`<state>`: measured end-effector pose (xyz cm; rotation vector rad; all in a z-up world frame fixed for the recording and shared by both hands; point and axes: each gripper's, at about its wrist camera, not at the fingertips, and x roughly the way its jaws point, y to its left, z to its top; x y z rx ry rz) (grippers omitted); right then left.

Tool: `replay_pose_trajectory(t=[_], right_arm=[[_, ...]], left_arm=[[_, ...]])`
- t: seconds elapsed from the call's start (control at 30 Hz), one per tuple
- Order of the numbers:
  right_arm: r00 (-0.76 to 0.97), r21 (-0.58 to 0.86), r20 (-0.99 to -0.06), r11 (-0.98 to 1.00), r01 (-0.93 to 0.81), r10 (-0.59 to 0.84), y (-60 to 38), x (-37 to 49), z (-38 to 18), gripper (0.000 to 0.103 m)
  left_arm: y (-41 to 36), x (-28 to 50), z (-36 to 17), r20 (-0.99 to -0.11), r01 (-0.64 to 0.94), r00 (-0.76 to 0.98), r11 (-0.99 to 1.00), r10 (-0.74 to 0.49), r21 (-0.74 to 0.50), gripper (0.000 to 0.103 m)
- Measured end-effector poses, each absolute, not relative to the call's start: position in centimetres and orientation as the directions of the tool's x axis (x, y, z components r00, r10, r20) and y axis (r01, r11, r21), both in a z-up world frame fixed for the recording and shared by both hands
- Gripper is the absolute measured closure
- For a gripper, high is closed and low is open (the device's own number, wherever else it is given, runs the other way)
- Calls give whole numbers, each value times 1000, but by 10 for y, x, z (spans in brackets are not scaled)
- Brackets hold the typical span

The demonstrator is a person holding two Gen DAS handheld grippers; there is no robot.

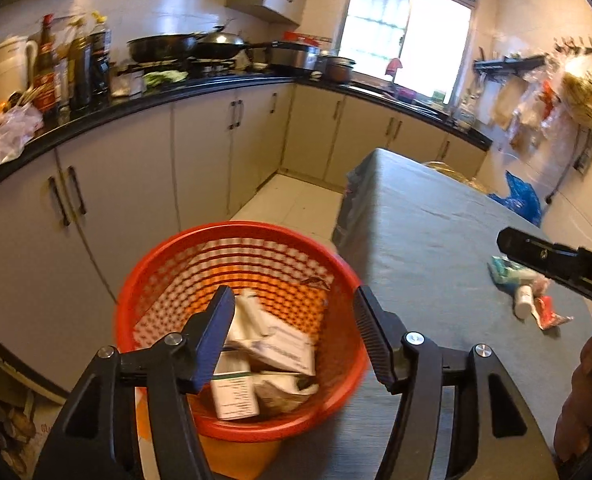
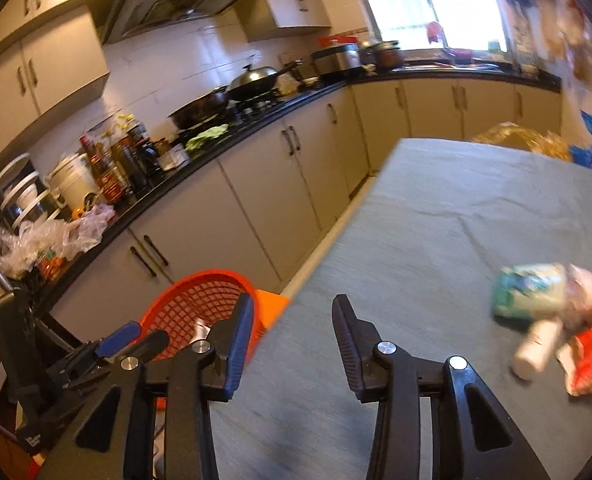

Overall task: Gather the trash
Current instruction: 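Open both tools to drop the white medicine boxes into the red basket, then grasp the white spray bottle with the left tool while the right tool grasps the red wrapper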

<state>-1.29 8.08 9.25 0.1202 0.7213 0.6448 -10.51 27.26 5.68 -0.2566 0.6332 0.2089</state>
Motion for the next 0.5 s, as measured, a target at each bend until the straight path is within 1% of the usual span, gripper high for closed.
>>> replay_pose_trajectory(t=[0.17, 0.3, 0.5], right_arm=[[610, 316, -586, 844, -434, 533, 21, -16, 89, 59], [630, 372, -598, 868, -329, 495, -41, -13, 83, 59], [639, 473, -650, 877, -83, 411, -144, -11, 64, 59]], left_arm=[[233, -91, 60, -609, -193, 790, 970, 62, -151, 42], [195, -77, 57, -623, -124, 782, 983, 15, -132, 41], [139, -61, 53, -639, -15, 767, 995, -53, -101, 41]])
